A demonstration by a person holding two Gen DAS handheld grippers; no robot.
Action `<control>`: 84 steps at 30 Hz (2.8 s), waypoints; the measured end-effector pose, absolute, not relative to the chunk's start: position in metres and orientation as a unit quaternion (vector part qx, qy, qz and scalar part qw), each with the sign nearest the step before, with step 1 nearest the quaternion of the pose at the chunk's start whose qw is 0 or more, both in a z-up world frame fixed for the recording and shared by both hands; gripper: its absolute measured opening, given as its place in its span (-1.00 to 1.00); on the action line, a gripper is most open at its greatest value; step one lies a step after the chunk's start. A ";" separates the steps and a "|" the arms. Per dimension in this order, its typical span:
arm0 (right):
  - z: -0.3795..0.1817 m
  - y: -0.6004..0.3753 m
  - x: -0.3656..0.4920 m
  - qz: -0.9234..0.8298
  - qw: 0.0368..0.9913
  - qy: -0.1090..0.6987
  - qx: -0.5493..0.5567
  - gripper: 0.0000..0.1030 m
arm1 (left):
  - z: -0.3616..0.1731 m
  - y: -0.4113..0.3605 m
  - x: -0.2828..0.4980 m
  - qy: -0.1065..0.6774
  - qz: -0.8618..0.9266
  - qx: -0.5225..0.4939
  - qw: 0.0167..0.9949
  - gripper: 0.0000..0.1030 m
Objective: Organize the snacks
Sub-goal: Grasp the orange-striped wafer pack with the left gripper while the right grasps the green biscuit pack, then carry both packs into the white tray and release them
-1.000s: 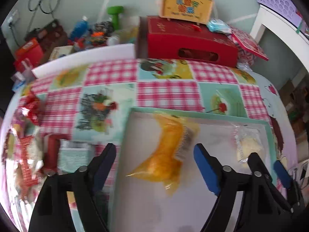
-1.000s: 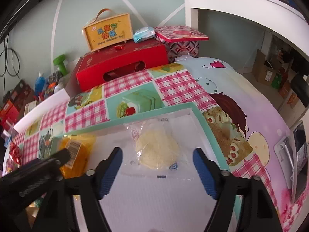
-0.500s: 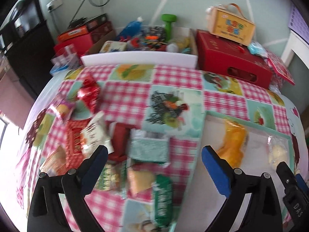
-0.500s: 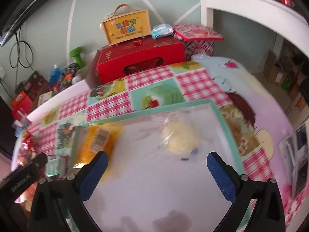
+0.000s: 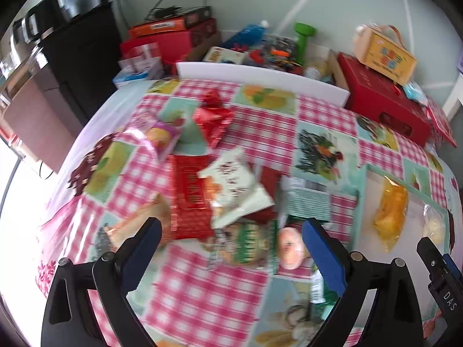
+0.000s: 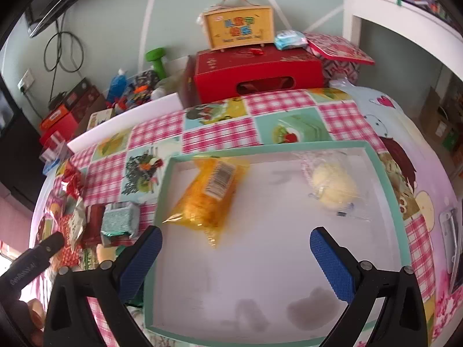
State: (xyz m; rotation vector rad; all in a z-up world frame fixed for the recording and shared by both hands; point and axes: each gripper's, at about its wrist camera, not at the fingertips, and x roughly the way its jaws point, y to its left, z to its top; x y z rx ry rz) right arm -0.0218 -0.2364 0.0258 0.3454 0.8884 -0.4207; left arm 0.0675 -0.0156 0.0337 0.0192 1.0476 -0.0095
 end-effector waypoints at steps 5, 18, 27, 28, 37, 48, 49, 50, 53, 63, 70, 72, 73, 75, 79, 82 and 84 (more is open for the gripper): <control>0.024 -0.209 -0.012 -0.158 0.874 0.428 0.167 1.00 | 0.036 0.021 0.067 0.497 0.020 -0.021 0.867 0.89; 0.003 -0.132 0.013 -0.066 0.875 0.468 0.103 0.42 | -0.008 0.094 0.083 0.545 0.102 -0.071 0.829 0.89; -0.021 -0.115 0.025 -0.043 0.860 0.503 0.083 -0.27 | -0.042 0.117 0.102 0.574 0.107 -0.117 0.804 0.89; -0.023 -0.114 0.026 -0.044 0.858 0.506 0.080 -0.28 | -0.045 0.118 0.103 0.575 0.100 -0.126 0.802 0.89; -0.037 -0.118 0.031 -0.052 0.849 0.521 0.074 -0.44 | -0.067 0.117 0.118 0.584 0.103 -0.144 0.792 0.78; -0.021 -0.122 0.023 -0.039 0.859 0.501 0.094 -0.49 | -0.047 0.110 0.110 0.561 0.104 -0.145 0.809 0.37; -0.018 -0.122 0.022 -0.037 0.861 0.497 0.097 -0.49 | -0.042 0.109 0.108 0.555 0.104 -0.144 0.812 0.37; -0.015 -0.123 0.020 -0.035 0.864 0.492 0.099 -0.49 | -0.037 0.108 0.108 0.551 0.102 -0.144 0.816 0.37; -0.004 -0.124 0.016 -0.032 0.872 0.476 0.105 -0.49 | -0.024 0.105 0.104 0.540 0.095 -0.147 0.823 0.36; 0.013 -0.143 0.003 -0.046 0.879 0.456 0.129 -0.49 | 0.017 0.073 0.090 0.502 0.049 -0.135 0.853 0.36; 0.030 -0.203 -0.023 -0.129 0.879 0.428 0.166 -0.49 | 0.031 0.018 0.084 0.497 -0.033 -0.115 0.860 0.36; 0.031 -0.225 -0.032 -0.165 0.872 0.427 0.177 -0.49 | 0.036 -0.001 0.079 0.493 -0.056 -0.100 0.862 0.36; 0.030 -0.232 -0.035 -0.177 0.868 0.427 0.182 -0.49 | 0.039 -0.012 0.077 0.492 -0.069 -0.092 0.863 0.36; 0.027 -0.254 -0.047 -0.213 0.857 0.428 0.196 -0.49 | 0.043 -0.029 0.072 0.490 -0.090 -0.080 0.863 0.36; 0.021 -0.293 -0.070 -0.273 0.832 0.429 0.220 -0.49 | 0.047 -0.066 0.062 0.490 -0.134 -0.055 0.859 0.36; 0.020 -0.315 -0.087 -0.317 0.818 0.425 0.222 -0.49 | 0.049 -0.092 0.053 0.490 -0.162 -0.032 0.856 0.36; 0.020 -0.327 -0.097 -0.336 0.811 0.421 0.228 -0.49 | 0.049 -0.110 0.044 0.491 -0.181 -0.014 0.852 0.36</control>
